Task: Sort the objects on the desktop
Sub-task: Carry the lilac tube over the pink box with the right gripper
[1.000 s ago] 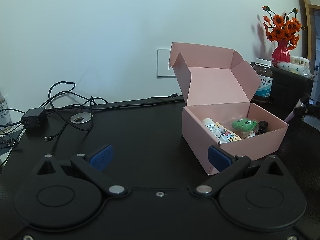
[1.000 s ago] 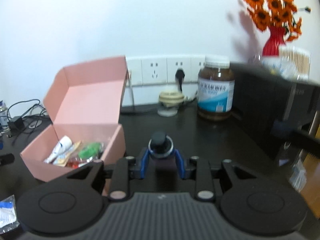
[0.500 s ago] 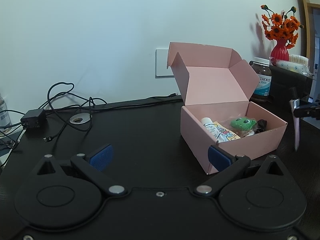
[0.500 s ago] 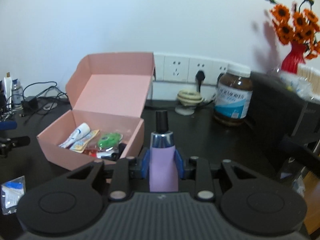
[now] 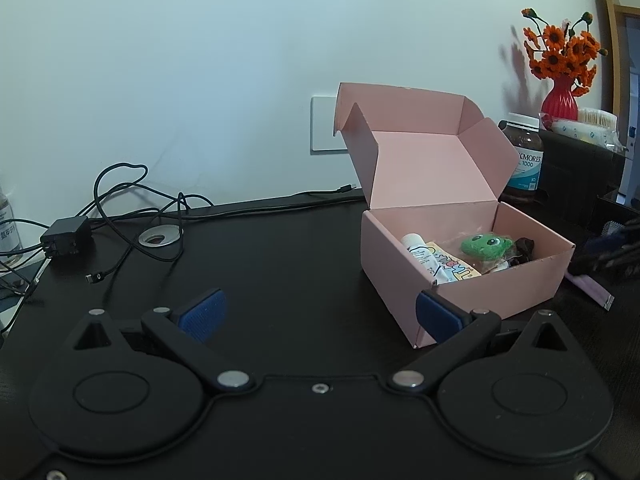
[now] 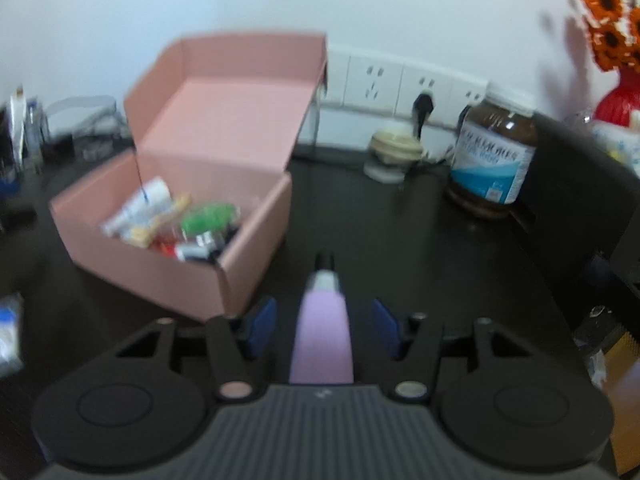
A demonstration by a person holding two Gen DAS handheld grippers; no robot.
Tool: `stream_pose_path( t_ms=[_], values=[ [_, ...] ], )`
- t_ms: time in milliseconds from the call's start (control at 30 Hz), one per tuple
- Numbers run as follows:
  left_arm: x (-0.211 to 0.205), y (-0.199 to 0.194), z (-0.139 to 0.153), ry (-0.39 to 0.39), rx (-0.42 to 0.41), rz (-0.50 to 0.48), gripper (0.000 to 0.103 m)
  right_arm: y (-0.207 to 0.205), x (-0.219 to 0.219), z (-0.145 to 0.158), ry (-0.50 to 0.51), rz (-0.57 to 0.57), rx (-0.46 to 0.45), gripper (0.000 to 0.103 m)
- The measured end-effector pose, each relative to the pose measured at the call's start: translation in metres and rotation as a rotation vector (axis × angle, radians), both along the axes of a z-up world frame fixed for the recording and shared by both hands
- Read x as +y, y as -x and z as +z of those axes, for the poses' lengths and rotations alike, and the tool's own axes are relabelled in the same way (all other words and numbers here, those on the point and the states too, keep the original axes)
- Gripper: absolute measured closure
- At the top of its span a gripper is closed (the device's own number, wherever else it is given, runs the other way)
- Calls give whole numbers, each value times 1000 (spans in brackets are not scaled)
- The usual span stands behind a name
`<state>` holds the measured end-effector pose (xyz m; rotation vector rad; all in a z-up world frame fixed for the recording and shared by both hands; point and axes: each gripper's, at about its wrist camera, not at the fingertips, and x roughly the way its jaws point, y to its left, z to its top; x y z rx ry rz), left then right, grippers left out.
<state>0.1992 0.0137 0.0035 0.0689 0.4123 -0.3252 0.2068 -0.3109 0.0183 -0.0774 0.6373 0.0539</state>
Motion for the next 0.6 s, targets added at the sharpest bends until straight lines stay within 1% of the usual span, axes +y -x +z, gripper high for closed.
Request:
stream_pose_path(
  t_ms=[133,167,200,233,267,400,600],
  values=[
    [2,-1,0,11,7,6,0,-10,-2,-13,26,17,43,53],
    [3,-2,0,15,10,7,0,-12,-4,-13,10,18,43,55],
    [3,-2,0,19,13,7,0,-14,-6,-14,-7,20,44,61],
    [4,-3,0,21,14,8,0,-15,-9,-14,-23,21,45,72],
    [4,-3,0,22,15,8,0,-16,-10,-14,-36,21,45,72],
    [2,-2,0,6,13,6,0,-8,-9,-15,-28,10,20,73],
    [0,-2,0,-3,11,2,0,10,-9,-5,-5,-26,-80,73]
  ],
)
